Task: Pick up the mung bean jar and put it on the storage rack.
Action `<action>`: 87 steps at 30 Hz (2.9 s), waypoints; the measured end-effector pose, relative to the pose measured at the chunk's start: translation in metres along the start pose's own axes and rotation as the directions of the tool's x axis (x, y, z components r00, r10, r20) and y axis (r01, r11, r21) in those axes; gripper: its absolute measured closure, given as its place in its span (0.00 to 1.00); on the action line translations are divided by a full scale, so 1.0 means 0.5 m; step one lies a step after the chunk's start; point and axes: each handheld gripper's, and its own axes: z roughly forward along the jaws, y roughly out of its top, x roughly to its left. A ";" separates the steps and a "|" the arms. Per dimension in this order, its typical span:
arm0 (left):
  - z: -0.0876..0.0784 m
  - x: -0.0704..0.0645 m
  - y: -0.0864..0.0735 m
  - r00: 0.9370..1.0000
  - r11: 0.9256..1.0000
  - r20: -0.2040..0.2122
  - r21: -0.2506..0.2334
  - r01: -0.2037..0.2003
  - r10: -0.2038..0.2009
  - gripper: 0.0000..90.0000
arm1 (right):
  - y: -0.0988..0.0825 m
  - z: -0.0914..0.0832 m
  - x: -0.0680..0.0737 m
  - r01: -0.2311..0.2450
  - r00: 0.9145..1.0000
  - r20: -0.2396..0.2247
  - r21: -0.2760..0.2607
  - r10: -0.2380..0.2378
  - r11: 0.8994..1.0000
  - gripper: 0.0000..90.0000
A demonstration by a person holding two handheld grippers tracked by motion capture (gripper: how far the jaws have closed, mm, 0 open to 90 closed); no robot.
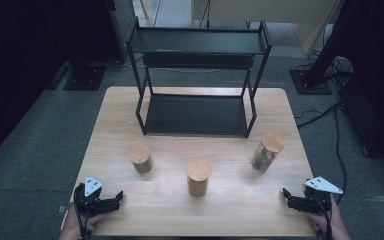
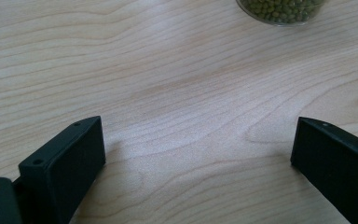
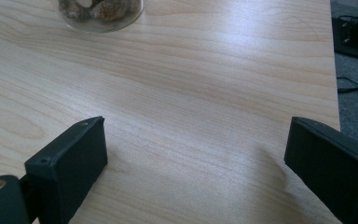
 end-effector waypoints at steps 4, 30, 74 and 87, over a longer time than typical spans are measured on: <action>0.000 -0.002 0.001 1.000 1.000 -0.010 0.000 0.000 0.000 0.03 | 0.000 0.000 0.000 0.000 1.000 -0.001 0.000 0.000 1.000 0.06; 0.026 -0.030 0.028 0.999 1.000 0.036 0.008 -0.024 0.024 0.03 | 0.002 0.002 0.000 -0.005 1.000 -0.007 0.004 0.005 1.000 0.06; 0.090 -0.092 0.137 0.998 1.000 0.063 0.001 0.020 -0.020 0.04 | 0.001 0.001 0.005 0.015 1.000 0.002 -0.005 -0.015 1.000 0.06; 0.104 -0.107 0.160 0.997 1.000 0.071 0.006 0.027 -0.027 0.04 | 0.001 0.000 0.006 0.021 1.000 0.004 -0.007 -0.021 1.000 0.06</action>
